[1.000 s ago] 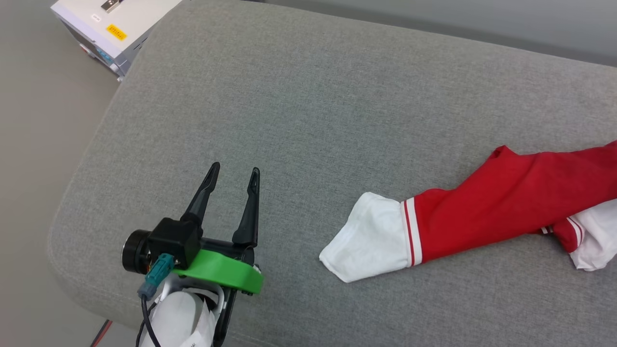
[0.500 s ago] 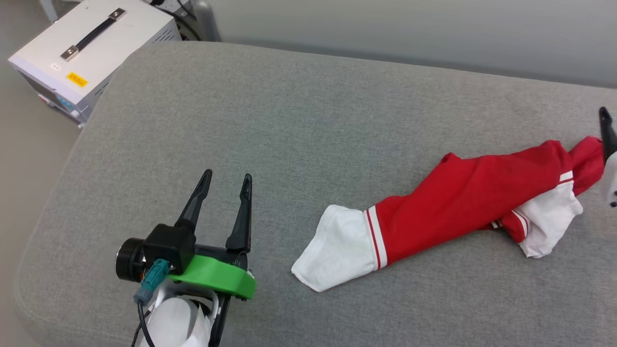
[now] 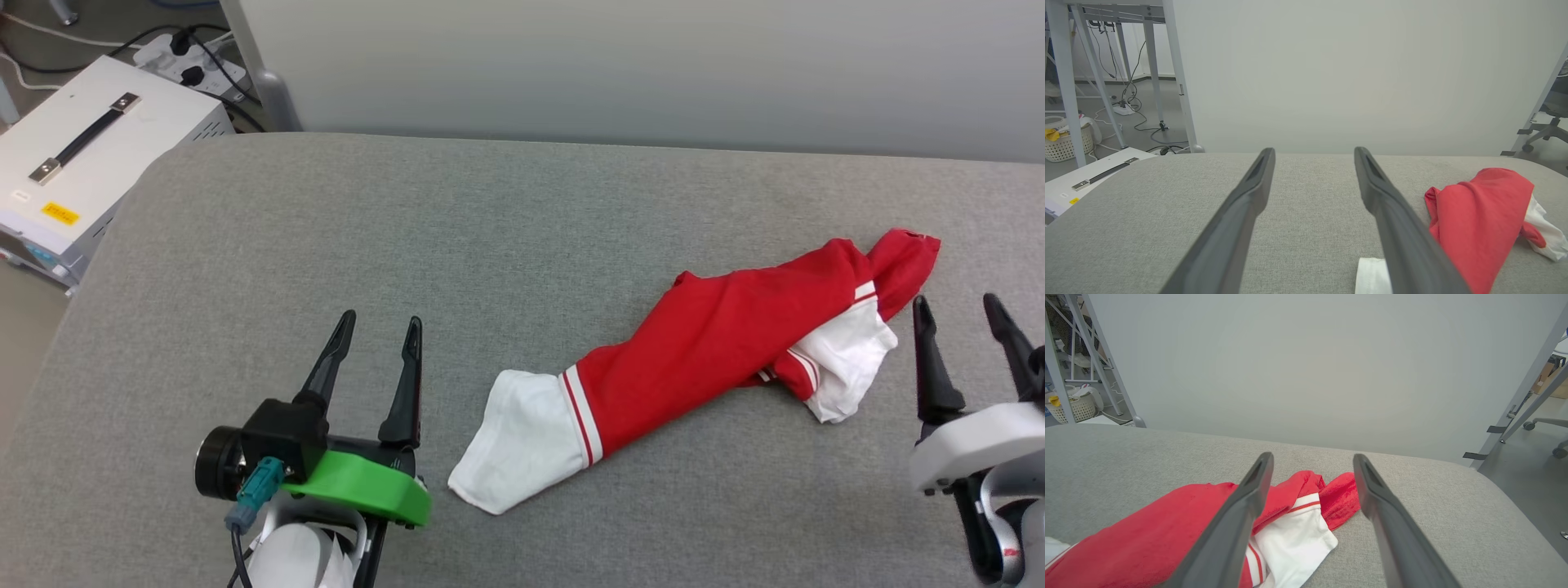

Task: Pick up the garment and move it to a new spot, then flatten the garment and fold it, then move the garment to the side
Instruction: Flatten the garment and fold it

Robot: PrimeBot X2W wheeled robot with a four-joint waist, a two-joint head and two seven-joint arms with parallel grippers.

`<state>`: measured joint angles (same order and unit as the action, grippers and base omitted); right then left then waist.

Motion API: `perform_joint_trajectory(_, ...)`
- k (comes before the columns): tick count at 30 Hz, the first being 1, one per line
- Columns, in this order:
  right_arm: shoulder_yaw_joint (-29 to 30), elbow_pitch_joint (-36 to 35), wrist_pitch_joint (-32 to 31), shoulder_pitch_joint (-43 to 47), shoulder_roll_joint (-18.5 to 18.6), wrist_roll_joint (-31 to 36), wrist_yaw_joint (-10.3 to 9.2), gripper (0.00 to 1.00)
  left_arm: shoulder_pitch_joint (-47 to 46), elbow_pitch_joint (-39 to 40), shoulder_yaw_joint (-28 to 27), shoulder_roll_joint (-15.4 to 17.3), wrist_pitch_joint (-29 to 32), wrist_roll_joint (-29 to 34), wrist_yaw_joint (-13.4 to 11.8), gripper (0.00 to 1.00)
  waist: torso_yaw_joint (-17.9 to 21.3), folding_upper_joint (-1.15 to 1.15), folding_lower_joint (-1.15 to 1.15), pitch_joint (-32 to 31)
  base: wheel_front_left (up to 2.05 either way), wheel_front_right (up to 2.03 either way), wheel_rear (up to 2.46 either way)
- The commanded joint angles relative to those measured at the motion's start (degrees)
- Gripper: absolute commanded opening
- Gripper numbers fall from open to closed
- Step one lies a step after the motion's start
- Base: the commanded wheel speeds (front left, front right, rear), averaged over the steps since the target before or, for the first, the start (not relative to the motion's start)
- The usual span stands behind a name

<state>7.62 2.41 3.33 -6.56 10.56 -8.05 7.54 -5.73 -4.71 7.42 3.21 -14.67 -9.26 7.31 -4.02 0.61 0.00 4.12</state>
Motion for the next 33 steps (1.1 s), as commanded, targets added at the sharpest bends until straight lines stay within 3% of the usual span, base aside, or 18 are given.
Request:
perform_joint_trajectory(1, 0.2, -1.0, 0.5, 1.6, -1.2, 0.5, -0.05, 1.00, 0.9, 0.0, 0.0, 0.1, -0.3, -0.6, 0.2, 1.00, 1.3, -0.61, 0.00, -0.4, 0.00, 0.00, 0.00)
perform_joint_trajectory(7, 0.8, -1.5, 1.0, 5.0, -4.5, 0.9, -0.05, 1.00, 1.2, -0.3, 0.5, 0.1, -0.3, -0.6, 0.2, 1.00, 2.5, -0.61, 0.00, 0.2, 0.00, 0.00, 0.00)
perform_joint_trajectory(15, 0.7, -1.8, -1.8, 4.6, -3.7, 1.9, -0.05, 1.00, 0.4, -0.4, 0.9, 0.3, -0.3, -0.7, 0.2, 1.00, 2.4, -0.61, 0.00, 1.3, 0.00, 0.00, 0.00)
perform_joint_trajectory(19, -0.7, -2.0, -9.3, 4.2, -1.9, 1.9, -0.05, 1.00, 0.1, -0.4, 0.9, 0.5, -0.3, -0.6, 0.2, 1.00, 2.1, -0.61, 0.00, 2.2, 0.00, 0.00, 0.00)
perform_joint_trajectory(28, -3.1, -1.8, -34.7, -0.3, 1.1, 0.2, -0.05, 1.00, -1.8, -1.1, 1.9, 0.9, -0.3, 0.5, 0.2, 1.00, 0.1, -0.61, 0.00, 6.5, 0.00, 0.00, 0.00)
perform_joint_trajectory(33, -2.3, -0.7, -41.0, -2.9, 1.9, 0.1, -0.05, 1.00, -2.9, -1.6, 3.0, 0.7, -0.3, -0.3, 0.2, 1.00, -2.1, -0.61, 0.00, 8.5, 0.00, 0.00, 0.00)
